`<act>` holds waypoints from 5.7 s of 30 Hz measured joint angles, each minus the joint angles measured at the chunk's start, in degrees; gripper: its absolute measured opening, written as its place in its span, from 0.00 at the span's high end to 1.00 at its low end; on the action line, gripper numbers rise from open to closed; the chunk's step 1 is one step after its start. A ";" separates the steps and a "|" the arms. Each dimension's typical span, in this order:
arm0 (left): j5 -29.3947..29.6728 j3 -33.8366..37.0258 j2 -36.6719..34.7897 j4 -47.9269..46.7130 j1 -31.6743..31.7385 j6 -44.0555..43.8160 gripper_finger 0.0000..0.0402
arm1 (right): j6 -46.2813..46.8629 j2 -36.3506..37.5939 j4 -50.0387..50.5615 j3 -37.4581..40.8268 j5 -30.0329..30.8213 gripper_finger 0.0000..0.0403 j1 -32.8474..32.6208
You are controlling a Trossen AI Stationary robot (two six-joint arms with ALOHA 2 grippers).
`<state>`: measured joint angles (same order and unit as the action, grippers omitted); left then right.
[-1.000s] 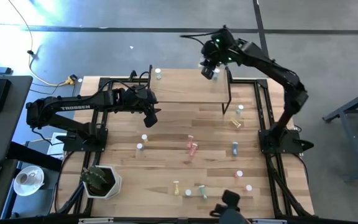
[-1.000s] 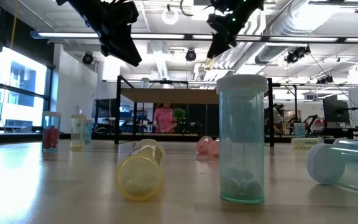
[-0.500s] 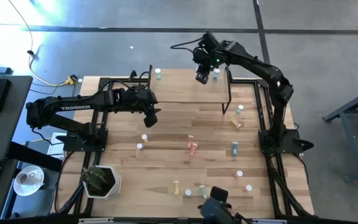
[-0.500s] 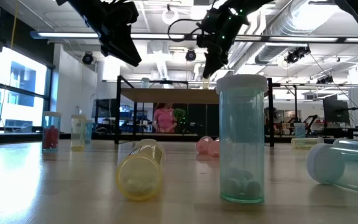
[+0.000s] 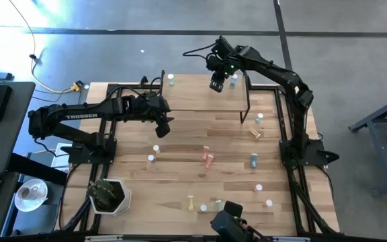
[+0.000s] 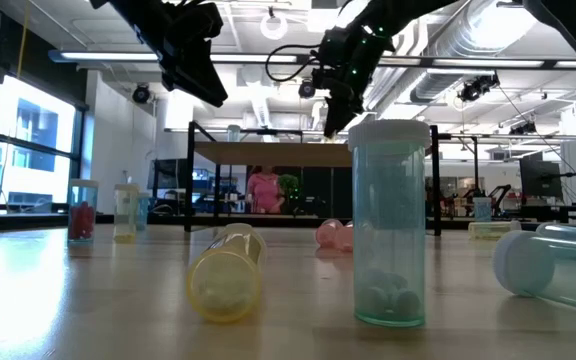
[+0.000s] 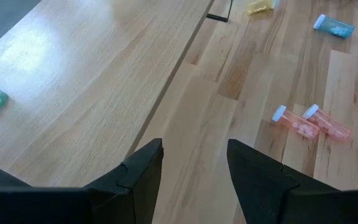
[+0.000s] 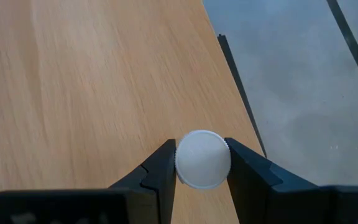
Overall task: Pick and place medicine bottles onto shelf by color
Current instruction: Put the yellow pill bottle on the shelf, then put the pink pill bottle on the shelf
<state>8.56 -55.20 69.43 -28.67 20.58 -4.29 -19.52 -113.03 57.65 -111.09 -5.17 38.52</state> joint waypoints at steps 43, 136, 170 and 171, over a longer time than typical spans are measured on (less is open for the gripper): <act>-0.04 0.01 0.00 0.00 0.01 -0.01 0.57 | 0.99 -0.11 0.98 0.02 0.59 0.73 -0.39; -0.01 0.00 0.00 -1.83 0.02 -0.02 0.57 | -0.06 11.94 -0.94 -0.07 0.81 0.56 -4.14; 4.03 2.84 0.00 -14.46 -17.63 -16.42 0.57 | 22.56 46.03 -20.96 48.31 6.54 0.56 -24.50; 4.91 3.77 0.00 -14.47 -18.35 -17.80 0.57 | 22.56 46.03 -21.50 48.94 6.54 0.56 -25.16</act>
<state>13.46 -51.43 69.43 -43.14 2.23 -22.09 3.04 -67.00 36.15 -62.14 1.37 13.36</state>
